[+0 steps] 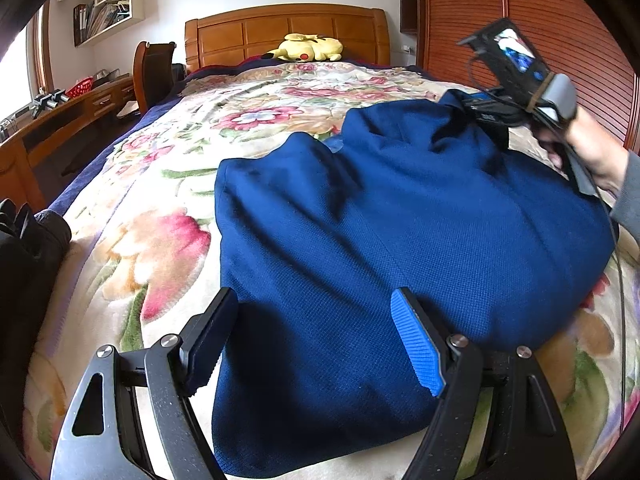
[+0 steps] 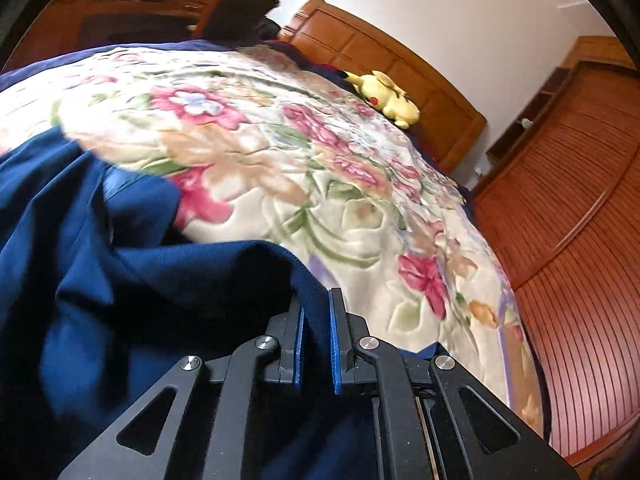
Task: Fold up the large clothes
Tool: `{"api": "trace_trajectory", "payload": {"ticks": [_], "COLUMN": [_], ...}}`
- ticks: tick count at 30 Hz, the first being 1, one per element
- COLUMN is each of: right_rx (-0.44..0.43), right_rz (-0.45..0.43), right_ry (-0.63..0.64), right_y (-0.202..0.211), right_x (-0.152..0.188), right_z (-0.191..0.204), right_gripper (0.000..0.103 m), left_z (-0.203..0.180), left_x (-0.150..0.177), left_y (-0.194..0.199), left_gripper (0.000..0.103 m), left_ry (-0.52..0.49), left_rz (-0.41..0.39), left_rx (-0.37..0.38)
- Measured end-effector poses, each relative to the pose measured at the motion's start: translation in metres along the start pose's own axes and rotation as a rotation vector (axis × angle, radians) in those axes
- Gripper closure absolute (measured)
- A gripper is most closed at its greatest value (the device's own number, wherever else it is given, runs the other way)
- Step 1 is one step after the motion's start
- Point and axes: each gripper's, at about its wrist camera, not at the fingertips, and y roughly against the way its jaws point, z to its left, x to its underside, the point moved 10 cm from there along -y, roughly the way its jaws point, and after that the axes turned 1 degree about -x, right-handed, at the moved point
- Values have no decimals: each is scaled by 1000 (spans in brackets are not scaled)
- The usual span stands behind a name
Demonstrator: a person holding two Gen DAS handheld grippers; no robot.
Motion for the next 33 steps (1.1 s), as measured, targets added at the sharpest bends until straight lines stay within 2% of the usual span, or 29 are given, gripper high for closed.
{"api": "trace_trajectory", "payload": {"ticks": [1, 3, 5, 6, 8, 11, 15, 19, 24, 25, 26, 27, 28, 29, 30, 32, 33], "right_rx": [-4, -29, -81, -87, -71, -51, -110, -133, -229, -243, -268, -285, -290, -291, -275, -213, -155], "right_rz": [8, 10, 0, -7, -16, 5, 138, 251, 315, 340, 341, 327, 321, 316, 299, 239, 193], "right_ry": [-15, -75, -166, -209, -291, -334, -340, -331, -437, -462, -482, -487, -483, -474, -452, -432, -446], "right_y": [-10, -13, -10, -12, -9, -10, -35, -65, -79, -82, -83, -82, -86, -84, -81, -69, -58], "right_x": [-4, -8, -6, -7, -3, 14, 59, 99, 124, 127, 128, 127, 126, 126, 125, 123, 120], "right_z": [1, -3, -17, -29, -55, -79, -78, -72, -77, -80, -81, -82, -84, -84, -87, -95, -108], "right_gripper": [79, 57, 46, 44, 43, 43, 43, 43, 43, 46, 53, 66, 73, 91, 100, 101, 101], "left_z": [0, 0, 0, 0, -1, -1, -1, -1, -1, -1, -1, -1, -1, -1, -1, -1, -1], "left_x": [0, 0, 0, 0, 1, 1, 1, 0, 0, 0, 0, 0, 0, 0, 0, 0, 0], "left_y": [0, 0, 1, 1, 1, 1, 1, 2, 2, 2, 2, 2, 2, 2, 2, 2, 2], "left_gripper": [23, 23, 23, 23, 23, 23, 23, 23, 23, 23, 23, 23, 23, 23, 23, 23, 23], "left_ry": [1, 0, 0, 1, 0, -1, -1, -4, -4, -3, -3, -2, -2, -2, -3, -3, -2], "left_rz": [0, 0, 0, -1, -1, 0, 0, -2, -1, 0, 1, 1, 1, 1, 1, 1, 1], "left_rx": [1, 2, 3, 4, 5, 4, 3, -1, 0, 0, 1, 2, 1, 2, 1, 1, 1]}}
